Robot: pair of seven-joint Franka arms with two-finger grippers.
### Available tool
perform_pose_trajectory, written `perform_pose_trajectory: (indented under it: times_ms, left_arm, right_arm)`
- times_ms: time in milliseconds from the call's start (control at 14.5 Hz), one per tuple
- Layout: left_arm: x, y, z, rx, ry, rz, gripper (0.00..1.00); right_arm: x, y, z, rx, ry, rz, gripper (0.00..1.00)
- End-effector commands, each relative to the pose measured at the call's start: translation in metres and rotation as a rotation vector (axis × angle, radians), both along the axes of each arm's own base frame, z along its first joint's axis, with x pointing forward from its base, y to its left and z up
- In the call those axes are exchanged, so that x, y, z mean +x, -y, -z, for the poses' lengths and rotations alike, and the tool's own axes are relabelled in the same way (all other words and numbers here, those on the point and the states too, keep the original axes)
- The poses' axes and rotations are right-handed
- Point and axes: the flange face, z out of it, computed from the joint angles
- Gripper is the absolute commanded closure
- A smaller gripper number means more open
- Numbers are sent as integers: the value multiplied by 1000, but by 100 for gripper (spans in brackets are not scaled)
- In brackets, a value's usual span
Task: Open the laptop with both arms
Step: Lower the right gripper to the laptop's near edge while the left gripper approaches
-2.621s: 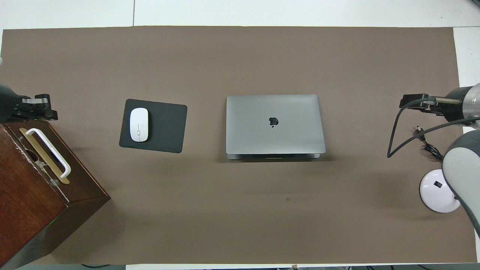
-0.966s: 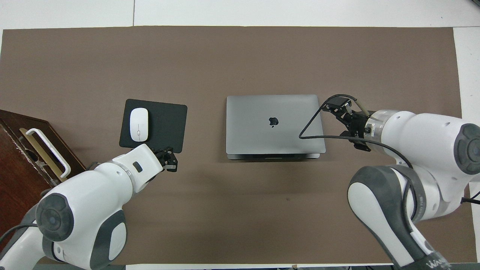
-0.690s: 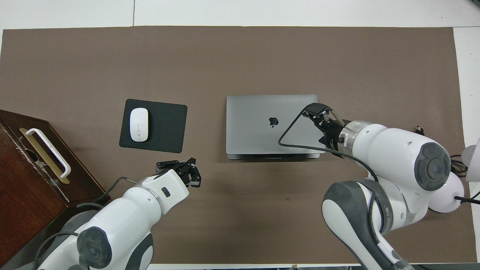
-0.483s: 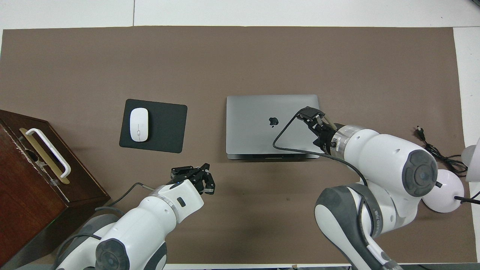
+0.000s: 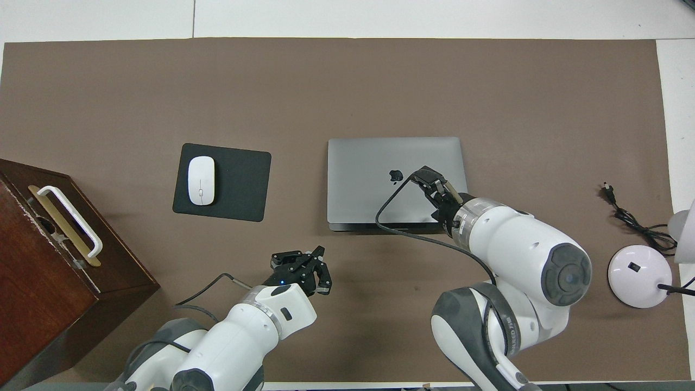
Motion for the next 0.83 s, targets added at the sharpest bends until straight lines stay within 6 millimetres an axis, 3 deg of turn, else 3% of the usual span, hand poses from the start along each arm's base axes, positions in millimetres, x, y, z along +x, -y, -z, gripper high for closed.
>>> perform_pose_trajectory:
  times_ms: [0,345,483,759]
  left_arm:
    - [-7,6,13,-14,25,8,100]
    - [-8,9,44,13,73,37,100]
    - [-7,12,48,19,68,42,100]
    - [14,29,62,31,69,40,100]
  right_arm:
    - [-5,-14,9,40,7,42,0]
    - [-31,-14,26,33,4,37,0]
    - [-39,-10,30,31,16,37,0]
    - [-57,-9,37,25,30,20,0]
